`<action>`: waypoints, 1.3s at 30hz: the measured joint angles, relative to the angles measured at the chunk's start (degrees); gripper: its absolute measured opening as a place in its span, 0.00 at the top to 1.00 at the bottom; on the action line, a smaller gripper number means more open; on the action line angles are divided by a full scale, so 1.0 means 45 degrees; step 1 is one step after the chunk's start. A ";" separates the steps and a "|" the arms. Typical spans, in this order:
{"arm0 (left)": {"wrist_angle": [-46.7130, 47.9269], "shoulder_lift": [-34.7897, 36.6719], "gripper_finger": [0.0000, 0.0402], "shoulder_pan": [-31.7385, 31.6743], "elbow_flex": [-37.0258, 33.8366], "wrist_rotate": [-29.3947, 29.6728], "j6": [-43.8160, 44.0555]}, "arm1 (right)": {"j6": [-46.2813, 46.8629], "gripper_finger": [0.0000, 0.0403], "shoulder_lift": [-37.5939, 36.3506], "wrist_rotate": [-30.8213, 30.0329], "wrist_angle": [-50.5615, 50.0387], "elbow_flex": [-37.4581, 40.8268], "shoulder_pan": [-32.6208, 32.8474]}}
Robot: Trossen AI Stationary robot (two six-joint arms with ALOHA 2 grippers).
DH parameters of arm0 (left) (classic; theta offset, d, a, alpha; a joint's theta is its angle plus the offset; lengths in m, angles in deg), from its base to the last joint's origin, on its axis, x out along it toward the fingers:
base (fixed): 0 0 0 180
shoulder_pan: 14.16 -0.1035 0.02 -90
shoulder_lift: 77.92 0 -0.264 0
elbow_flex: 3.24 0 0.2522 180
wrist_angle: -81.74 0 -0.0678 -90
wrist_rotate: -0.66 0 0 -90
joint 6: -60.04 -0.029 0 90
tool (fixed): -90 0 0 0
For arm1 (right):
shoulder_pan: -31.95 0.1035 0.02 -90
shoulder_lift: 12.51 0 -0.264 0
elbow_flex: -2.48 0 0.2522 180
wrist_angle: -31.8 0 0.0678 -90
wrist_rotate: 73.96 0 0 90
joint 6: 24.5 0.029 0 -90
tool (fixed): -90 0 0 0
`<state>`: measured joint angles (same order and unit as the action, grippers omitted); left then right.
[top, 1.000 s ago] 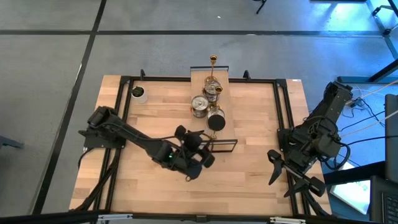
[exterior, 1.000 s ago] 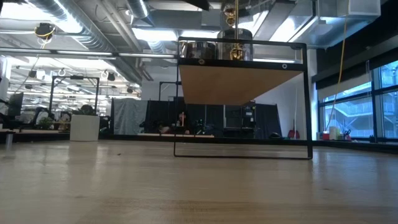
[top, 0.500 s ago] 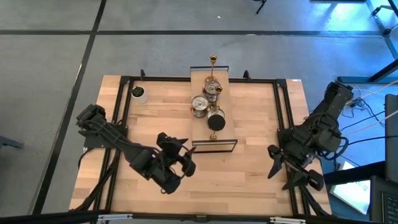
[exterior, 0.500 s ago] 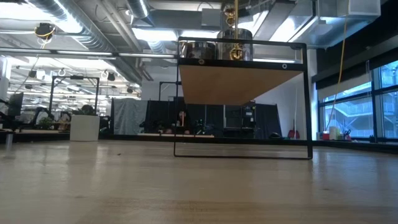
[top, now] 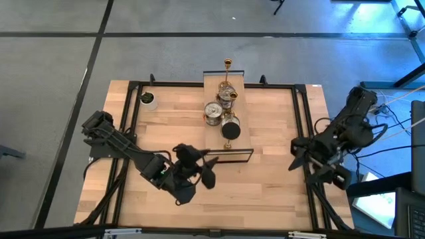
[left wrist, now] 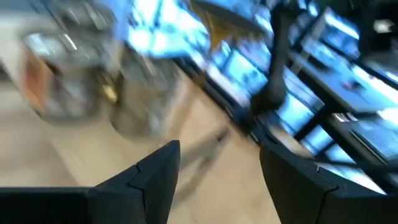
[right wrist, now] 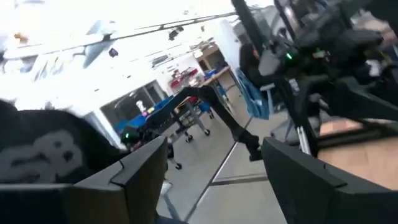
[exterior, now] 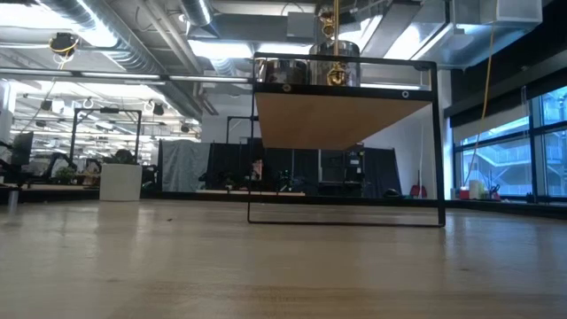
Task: Pick & Place candle stick holders
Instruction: Return to Home Position
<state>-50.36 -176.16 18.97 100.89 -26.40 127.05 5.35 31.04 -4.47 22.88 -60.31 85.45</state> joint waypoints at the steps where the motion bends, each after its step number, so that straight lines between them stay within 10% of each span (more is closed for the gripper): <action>1: -0.0002 0.0029 0.46 -0.0011 0.0000 0.0544 -0.0257 | -0.0446 0.34 -0.0166 0.0127 -0.0086 0.0000 0.0000; 15: 0.1393 0.2944 0.46 -0.0600 0.0000 -0.2080 -0.6365 | -0.3247 0.34 -0.2028 0.2195 -0.2982 0.0000 -0.2024; 33: 0.0248 0.4614 0.46 -0.5273 0.0000 -1.1379 -1.4082 | -0.5386 0.34 -0.2154 0.5324 -0.4196 0.0000 -0.7121; 39: -0.0199 0.5297 0.46 -0.5811 -0.0755 -1.0961 -1.4112 | -0.5606 0.34 -0.2390 0.5953 -0.4760 0.0000 -0.8235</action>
<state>-51.26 -152.32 -7.18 97.49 -75.72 63.55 -19.87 20.29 22.32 1.46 -60.31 48.39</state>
